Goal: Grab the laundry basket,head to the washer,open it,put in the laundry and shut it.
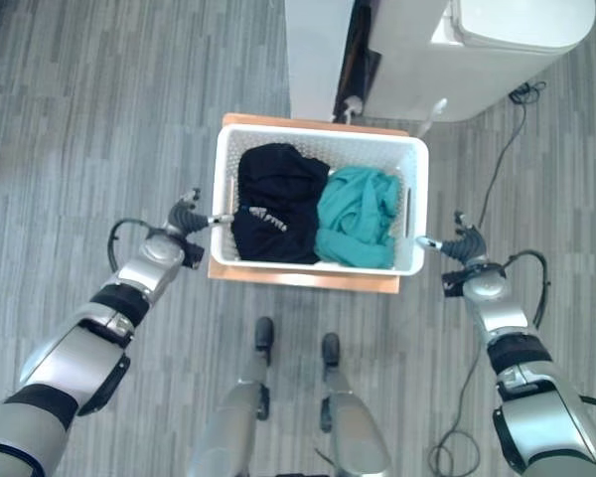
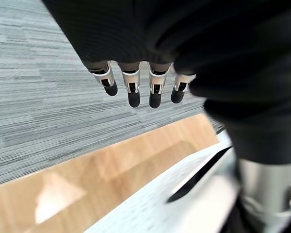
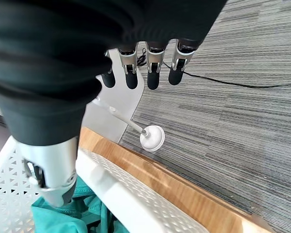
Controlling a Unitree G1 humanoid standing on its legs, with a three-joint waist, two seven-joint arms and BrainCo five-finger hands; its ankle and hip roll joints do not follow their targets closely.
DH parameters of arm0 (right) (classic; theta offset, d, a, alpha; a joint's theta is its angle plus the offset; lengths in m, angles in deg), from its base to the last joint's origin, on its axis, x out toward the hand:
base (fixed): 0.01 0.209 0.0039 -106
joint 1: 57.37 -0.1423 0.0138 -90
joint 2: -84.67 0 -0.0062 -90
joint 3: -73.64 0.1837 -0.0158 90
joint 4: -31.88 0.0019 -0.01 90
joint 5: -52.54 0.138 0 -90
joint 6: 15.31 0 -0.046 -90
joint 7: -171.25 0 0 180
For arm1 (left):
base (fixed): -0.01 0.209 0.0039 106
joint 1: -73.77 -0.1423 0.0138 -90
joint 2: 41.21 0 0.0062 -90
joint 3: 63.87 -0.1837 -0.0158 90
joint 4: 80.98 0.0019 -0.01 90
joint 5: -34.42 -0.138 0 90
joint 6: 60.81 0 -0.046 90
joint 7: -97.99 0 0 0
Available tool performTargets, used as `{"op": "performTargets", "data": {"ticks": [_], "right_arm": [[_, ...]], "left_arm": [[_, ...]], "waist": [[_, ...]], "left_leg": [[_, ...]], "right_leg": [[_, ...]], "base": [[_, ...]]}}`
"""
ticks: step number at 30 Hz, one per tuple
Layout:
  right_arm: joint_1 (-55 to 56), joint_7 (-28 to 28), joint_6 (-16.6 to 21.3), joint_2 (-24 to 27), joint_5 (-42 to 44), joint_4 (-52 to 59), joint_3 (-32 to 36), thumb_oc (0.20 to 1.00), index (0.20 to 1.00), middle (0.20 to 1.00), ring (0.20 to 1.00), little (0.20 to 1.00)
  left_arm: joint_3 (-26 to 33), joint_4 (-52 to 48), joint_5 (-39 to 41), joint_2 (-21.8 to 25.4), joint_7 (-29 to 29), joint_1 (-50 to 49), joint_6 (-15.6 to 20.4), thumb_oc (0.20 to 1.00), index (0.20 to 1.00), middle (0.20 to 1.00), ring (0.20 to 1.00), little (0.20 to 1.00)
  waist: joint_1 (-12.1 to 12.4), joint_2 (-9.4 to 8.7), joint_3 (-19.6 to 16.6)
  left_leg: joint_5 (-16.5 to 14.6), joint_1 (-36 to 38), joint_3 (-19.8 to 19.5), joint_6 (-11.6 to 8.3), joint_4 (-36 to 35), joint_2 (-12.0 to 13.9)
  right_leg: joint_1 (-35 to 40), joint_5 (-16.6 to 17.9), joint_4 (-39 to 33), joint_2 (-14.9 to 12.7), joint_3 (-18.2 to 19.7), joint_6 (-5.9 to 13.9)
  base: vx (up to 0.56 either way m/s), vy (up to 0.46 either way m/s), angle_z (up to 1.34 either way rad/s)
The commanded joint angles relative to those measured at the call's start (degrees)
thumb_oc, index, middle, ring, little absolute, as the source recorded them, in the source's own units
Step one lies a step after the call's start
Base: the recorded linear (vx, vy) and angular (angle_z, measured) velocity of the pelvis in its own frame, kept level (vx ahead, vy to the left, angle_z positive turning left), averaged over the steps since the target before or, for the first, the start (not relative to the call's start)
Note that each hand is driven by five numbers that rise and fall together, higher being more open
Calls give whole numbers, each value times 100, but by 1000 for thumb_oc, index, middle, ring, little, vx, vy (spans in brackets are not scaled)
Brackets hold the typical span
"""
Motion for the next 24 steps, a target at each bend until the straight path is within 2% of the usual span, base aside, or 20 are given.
{"op": "performTargets", "data": {"ticks": [1,12,16,18,24], "right_arm": [[-224,23,210,350,165,24,-50,1000,1000,1000,1000,1000],[-919,-42,143,264,216,-607,-672,1000,1000,1000,1000,1000],[-1008,-31,141,290,291,-601,-746,1000,1000,1000,1000,1000],[-1113,-42,104,277,132,-579,-882,1000,1000,1000,1000,1000],[-1672,-123,-17,14,58,-1078,-1374,1000,1000,1000,1000,1000]], "left_arm": [[21,682,52,-171,156,725,184,1000,1000,1000,1000,1000],[-236,1023,71,-124,164,1223,202,1000,1000,1000,1000,1000],[-259,137,335,-90,169,1112,285,1000,1000,1000,1000,1000],[-325,-89,149,-56,245,1139,229,1000,1000,1000,1000,1000],[-634,774,104,-256,54,1486,109,1000,1000,1000,1000,1000]], "waist": [[37,-191,-129],[34,-235,-68],[64,-198,-67],[83,-178,-77],[40,-152,-78]], "left_leg": [[-480,112,-14,-142,306,174],[-496,8,7,-161,336,199],[-531,-35,14,-156,369,164],[-564,-48,12,-151,387,148],[-600,-87,39,-144,440,135]], "right_leg": [[-670,232,438,-556,174,469],[-775,266,407,-530,187,471],[-797,249,401,-530,179,464],[-799,241,392,-533,184,464],[-849,237,409,-530,233,453]], "base": [[0,0,0],[3,0,0],[18,-1,0],[40,-3,1],[26,7,-6]]}}
